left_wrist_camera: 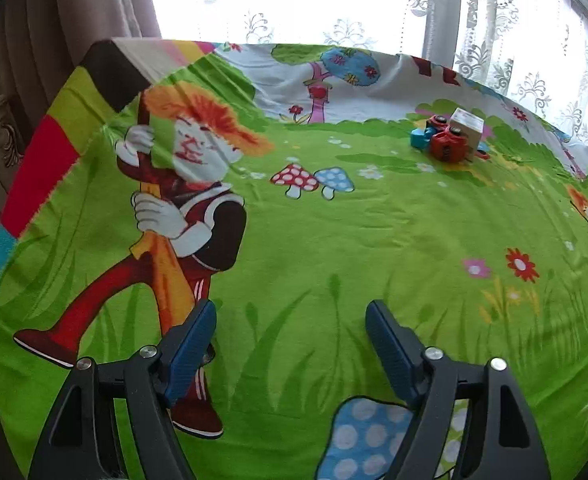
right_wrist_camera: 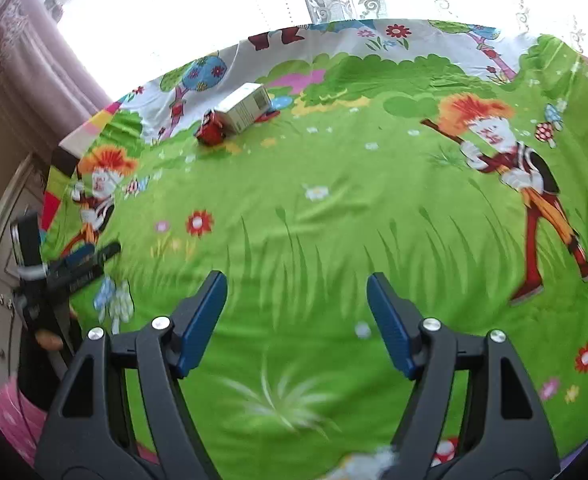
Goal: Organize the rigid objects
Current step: 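Grasp the white box with red print with the right gripper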
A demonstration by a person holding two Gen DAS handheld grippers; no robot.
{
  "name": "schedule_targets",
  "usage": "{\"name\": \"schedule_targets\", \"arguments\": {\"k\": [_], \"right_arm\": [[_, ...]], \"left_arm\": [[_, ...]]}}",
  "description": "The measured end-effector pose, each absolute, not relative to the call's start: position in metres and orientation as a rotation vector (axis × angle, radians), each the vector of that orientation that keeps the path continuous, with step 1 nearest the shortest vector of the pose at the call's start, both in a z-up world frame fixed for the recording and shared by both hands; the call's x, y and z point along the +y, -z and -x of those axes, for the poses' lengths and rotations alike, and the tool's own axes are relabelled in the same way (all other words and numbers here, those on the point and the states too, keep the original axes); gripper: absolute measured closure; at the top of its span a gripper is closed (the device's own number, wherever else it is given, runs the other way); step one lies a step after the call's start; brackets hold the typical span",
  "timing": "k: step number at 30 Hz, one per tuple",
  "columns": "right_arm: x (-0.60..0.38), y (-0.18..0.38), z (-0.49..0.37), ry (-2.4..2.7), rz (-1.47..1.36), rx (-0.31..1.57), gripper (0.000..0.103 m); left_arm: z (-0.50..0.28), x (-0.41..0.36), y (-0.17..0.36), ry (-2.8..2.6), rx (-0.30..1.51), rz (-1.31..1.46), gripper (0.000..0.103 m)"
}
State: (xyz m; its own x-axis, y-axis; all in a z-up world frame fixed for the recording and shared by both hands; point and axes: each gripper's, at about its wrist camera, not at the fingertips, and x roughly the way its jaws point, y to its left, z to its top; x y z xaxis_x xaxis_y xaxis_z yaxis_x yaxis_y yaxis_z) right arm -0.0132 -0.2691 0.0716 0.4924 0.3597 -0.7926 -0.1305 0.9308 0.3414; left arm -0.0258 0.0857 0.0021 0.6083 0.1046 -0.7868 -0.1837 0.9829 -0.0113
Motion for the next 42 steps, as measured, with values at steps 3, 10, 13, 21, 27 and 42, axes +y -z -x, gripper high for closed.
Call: {"name": "schedule_targets", "arguments": {"k": [3, 10, 13, 21, 27, 42], "right_arm": [[-0.252, -0.074, -0.044, -0.295, -0.348, 1.024, 0.027], [-0.209, -0.08, -0.146, -0.205, -0.483, 1.028, 0.027], [-0.189, -0.078, -0.174, -0.176, -0.525, 1.043, 0.027], [-0.138, -0.063, -0.21, -0.034, -0.481, 1.137, 0.027], [-0.129, -0.026, -0.208, -0.014, -0.304, 1.232, 0.034], [-0.244, -0.022, -0.038, -0.458, 0.148, 1.074, 0.058]], "left_arm": [[0.027, 0.09, -0.003, -0.173, 0.898, 0.121, 0.019], [0.019, 0.087, 0.002, -0.183, 0.936, 0.103, 0.0], [0.018, 0.087, 0.002, -0.18, 0.935, 0.107, 0.0], [0.019, 0.087, 0.001, -0.178, 0.934, 0.107, 0.0], [0.019, 0.087, 0.001, -0.179, 0.934, 0.107, 0.0], [0.018, 0.087, 0.002, -0.183, 0.936, 0.104, 0.0]]}}
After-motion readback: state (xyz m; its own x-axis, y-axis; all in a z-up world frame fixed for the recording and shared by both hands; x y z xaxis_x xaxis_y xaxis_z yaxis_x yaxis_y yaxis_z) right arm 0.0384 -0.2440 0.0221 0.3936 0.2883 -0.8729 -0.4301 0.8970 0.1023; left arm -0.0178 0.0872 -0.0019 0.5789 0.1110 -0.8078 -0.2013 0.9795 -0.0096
